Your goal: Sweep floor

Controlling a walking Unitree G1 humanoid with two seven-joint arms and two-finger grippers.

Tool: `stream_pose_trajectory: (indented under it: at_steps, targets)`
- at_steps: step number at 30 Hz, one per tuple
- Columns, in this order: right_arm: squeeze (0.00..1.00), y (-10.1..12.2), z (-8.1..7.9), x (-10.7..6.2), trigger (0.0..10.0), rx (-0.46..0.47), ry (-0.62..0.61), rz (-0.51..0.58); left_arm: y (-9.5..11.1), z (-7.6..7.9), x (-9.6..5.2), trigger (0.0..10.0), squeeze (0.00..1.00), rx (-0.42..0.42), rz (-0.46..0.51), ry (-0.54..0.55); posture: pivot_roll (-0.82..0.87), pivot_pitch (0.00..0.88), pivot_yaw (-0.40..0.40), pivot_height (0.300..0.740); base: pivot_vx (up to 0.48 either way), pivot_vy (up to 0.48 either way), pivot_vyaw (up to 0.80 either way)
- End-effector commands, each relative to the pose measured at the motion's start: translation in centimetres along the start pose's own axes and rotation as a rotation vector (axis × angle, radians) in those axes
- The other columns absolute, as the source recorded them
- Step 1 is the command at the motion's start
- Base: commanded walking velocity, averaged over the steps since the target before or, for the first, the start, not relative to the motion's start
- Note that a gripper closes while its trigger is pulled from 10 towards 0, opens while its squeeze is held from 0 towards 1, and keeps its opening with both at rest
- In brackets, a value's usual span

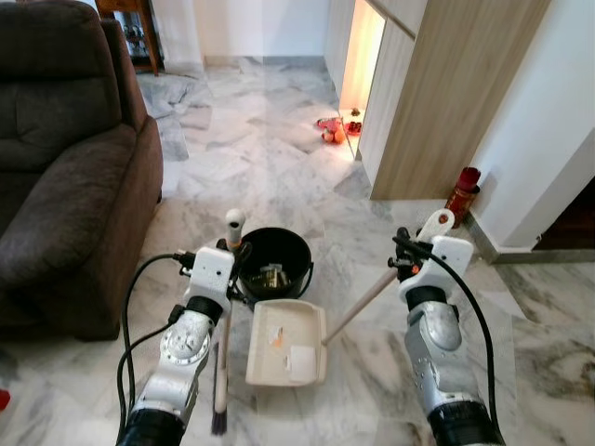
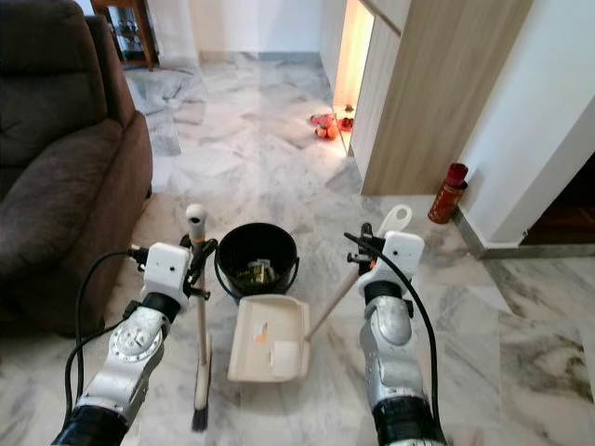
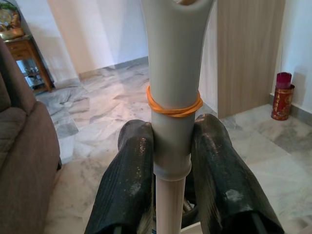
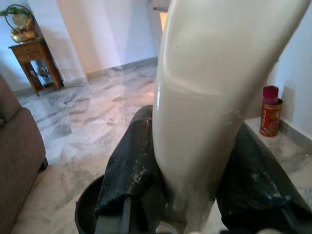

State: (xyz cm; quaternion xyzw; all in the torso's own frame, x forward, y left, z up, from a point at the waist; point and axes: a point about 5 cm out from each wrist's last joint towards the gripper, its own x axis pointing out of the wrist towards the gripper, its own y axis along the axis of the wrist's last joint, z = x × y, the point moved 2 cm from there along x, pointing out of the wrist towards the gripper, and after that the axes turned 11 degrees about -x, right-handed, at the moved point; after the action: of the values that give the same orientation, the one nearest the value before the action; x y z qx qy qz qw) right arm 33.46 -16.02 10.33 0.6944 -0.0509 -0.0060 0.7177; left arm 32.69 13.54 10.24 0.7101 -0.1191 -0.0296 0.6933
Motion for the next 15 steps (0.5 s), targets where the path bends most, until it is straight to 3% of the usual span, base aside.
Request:
stream_pose_trajectory:
  at_steps: [1, 3, 13, 15]
  targets:
    - [0.00, 1.6, -0.1, -0.1, 10.0, 0.019, 0.004, 0.051, 0.6, 0.2, 0.3, 10.0, 0.00, 0.013, 0.023, -0.016, 0.11, 0.000, -0.027, 0.740, 0.000, 0.000, 0.00]
    - [0.00, 1.8, -0.1, -0.2, 10.0, 0.020, 0.004, 0.056, 0.6, 0.2, 0.3, 10.0, 0.00, 0.013, 0.023, -0.017, 0.10, 0.000, -0.025, 0.740, 0.000, 0.000, 0.00]
    - [0.00, 8.4, -1.1, -1.2, 10.0, 0.087, 0.037, 0.198, 0.4, 0.6, 0.3, 10.0, 0.00, 0.014, 0.015, -0.033, 0.09, 0.000, -0.018, 0.740, 0.000, 0.000, 0.00]
    - [0.00, 8.9, -1.3, -1.3, 10.0, 0.090, 0.043, 0.204, 0.4, 0.6, 0.3, 10.0, 0.00, 0.014, 0.015, -0.035, 0.09, 0.000, -0.018, 0.740, 0.000, 0.000, 0.00]
